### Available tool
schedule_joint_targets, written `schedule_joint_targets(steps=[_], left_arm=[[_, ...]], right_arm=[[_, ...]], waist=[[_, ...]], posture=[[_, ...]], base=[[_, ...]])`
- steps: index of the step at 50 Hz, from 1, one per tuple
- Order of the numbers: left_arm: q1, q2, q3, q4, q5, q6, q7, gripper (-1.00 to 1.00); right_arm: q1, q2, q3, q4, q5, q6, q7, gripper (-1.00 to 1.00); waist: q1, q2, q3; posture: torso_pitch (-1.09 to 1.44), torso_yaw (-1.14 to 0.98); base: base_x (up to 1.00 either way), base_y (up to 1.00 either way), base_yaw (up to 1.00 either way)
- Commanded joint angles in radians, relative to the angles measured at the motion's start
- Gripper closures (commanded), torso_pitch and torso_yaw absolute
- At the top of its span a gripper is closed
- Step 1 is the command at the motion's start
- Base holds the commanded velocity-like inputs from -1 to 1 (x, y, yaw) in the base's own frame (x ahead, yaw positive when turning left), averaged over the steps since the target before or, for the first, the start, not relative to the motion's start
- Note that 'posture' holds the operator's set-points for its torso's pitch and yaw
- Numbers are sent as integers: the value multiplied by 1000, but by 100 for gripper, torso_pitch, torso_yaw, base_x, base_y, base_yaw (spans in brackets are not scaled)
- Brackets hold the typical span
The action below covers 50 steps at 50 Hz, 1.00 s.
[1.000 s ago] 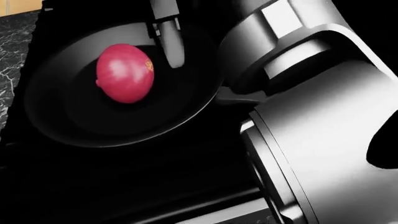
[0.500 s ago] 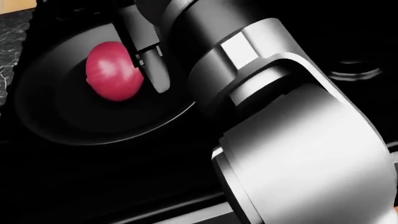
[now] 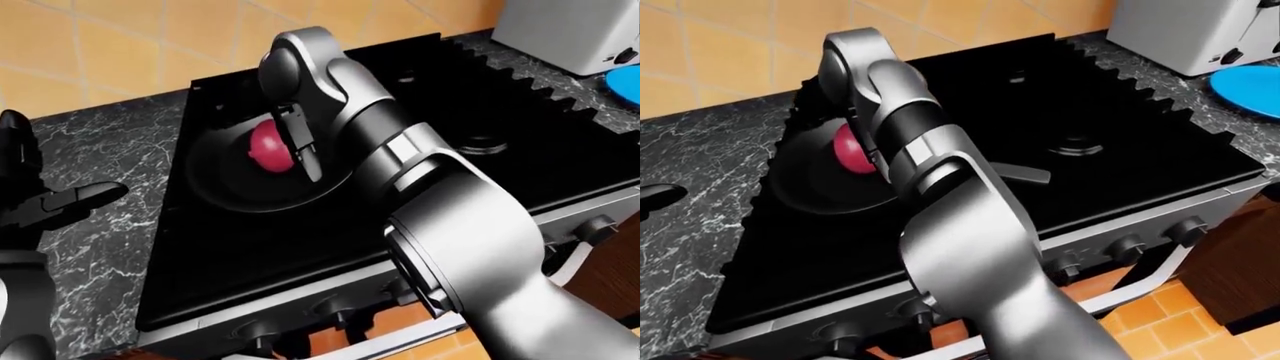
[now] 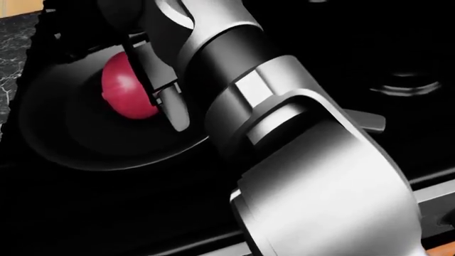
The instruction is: Pick the onion from the pan and place it on the plate.
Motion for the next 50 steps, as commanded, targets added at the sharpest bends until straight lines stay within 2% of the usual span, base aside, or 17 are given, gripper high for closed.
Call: schedule_joint_targets(steps=[1, 8, 29, 30, 32, 33, 34, 35, 40, 45, 47, 50], left_arm=[[-15, 19, 13, -29, -3, -28, -3, -100], [-14, 18, 18, -27, -16, -30, -1, -100], [9, 6, 25, -22, -22, -52, -16, -100], [9, 6, 24, -21, -21, -54, -16, -100], [9, 5, 23, -20, -19, -55, -17, -100], [10, 5, 23, -20, -19, -56, -17, -100], [10, 5, 23, -20, -19, -56, -17, -100], [11, 4, 24, -19, -19, -57, -18, -100], [13, 6, 28, -19, -22, -57, -21, -100], [14, 5, 28, -25, -24, -59, -24, -100], [13, 6, 30, -25, -26, -58, -23, -100], [12, 7, 31, -26, -28, -58, -21, -100]], right_arm=[[-37, -9, -7, -36, 4, -3, -19, -100], [-32, 4, -9, -28, -4, 5, -36, -100], [11, -14, -12, -8, -59, 12, -80, -100], [13, -15, -13, -8, -59, 10, -81, -88], [16, -15, -13, -8, -62, 8, -83, -36], [16, -15, -14, -8, -62, 7, -83, -32], [18, -15, -14, -8, -63, 6, -85, 3], [18, -15, -13, -8, -65, 5, -84, 14], [21, -17, -15, -7, -69, 7, -82, 50], [24, -21, -17, -6, -72, -1, -86, 73], [22, -24, -18, -5, -72, -9, -90, 91], [19, -25, -20, -6, -71, -14, -94, 100]], waist=[[-1, 10, -26], [0, 11, -26], [4, 7, -25], [5, 6, -25], [5, 6, -25], [5, 6, -25], [6, 6, -26], [6, 7, -27], [7, 8, -27], [8, 8, -30], [9, 8, -30], [9, 8, -30]], posture=[[0, 0], [0, 0], [0, 0], [0, 0], [0, 0], [0, 0], [0, 0], [0, 0], [0, 0], [0, 0], [0, 0], [0, 0]], base=[[0, 0, 0], [0, 0, 0], [0, 0, 0], [0, 0, 0], [0, 0, 0], [0, 0, 0], [0, 0, 0], [0, 0, 0], [0, 0, 0], [0, 0, 0], [0, 0, 0], [0, 0, 0]])
